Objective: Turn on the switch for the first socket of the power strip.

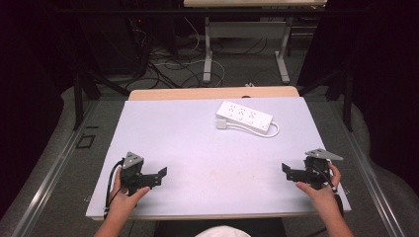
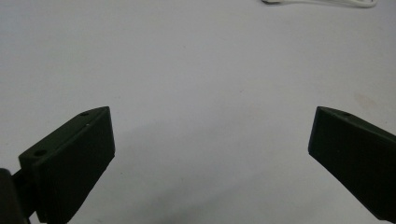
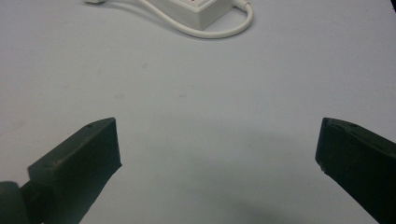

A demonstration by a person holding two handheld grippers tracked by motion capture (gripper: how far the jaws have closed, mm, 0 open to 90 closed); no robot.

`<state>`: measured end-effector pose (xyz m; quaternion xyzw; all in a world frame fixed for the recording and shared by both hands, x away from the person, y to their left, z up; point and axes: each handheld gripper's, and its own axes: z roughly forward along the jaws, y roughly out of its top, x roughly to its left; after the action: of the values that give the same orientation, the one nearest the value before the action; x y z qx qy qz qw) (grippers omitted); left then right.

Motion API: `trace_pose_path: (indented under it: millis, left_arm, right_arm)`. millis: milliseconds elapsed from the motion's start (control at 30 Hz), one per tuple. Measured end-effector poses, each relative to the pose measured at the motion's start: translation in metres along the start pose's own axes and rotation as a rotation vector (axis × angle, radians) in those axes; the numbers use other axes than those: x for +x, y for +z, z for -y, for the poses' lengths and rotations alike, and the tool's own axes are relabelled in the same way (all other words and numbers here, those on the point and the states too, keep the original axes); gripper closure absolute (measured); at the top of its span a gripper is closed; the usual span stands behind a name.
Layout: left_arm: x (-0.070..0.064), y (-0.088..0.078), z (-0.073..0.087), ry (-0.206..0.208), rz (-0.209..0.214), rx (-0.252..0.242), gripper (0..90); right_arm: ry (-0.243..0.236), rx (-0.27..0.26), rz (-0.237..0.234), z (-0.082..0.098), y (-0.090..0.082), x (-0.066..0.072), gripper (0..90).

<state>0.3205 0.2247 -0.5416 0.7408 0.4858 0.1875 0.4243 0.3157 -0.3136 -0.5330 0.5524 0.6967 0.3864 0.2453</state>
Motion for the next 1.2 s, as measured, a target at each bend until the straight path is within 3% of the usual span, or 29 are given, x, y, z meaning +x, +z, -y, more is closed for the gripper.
trace_pose_path:
  millis: [200,333,667,1000,1200]
  left_arm:
    - [0.002,-0.005,0.002,-0.003,-0.014,-0.002,0.3]
    - [0.003,-0.007,0.002,-0.019,-0.025,-0.014,0.3]
    - [0.001,-0.009,0.003,0.001,-0.030,-0.015,0.3]
    - [-0.001,-0.008,0.003,0.012,-0.051,-0.024,0.3]
    - [-0.001,-0.009,0.004,0.012,-0.056,-0.020,0.3]
  right_arm:
    - [0.005,0.001,-0.003,-0.004,0.000,0.001,0.0]
    - [-0.012,0.004,-0.002,-0.009,0.003,0.007,0.0]
    - [-0.063,0.027,0.028,-0.021,0.008,0.020,0.0]
    - [-0.068,0.039,-0.002,-0.033,0.016,0.029,0.0]
    - [-0.100,0.057,-0.003,-0.051,0.025,0.034,2.2]
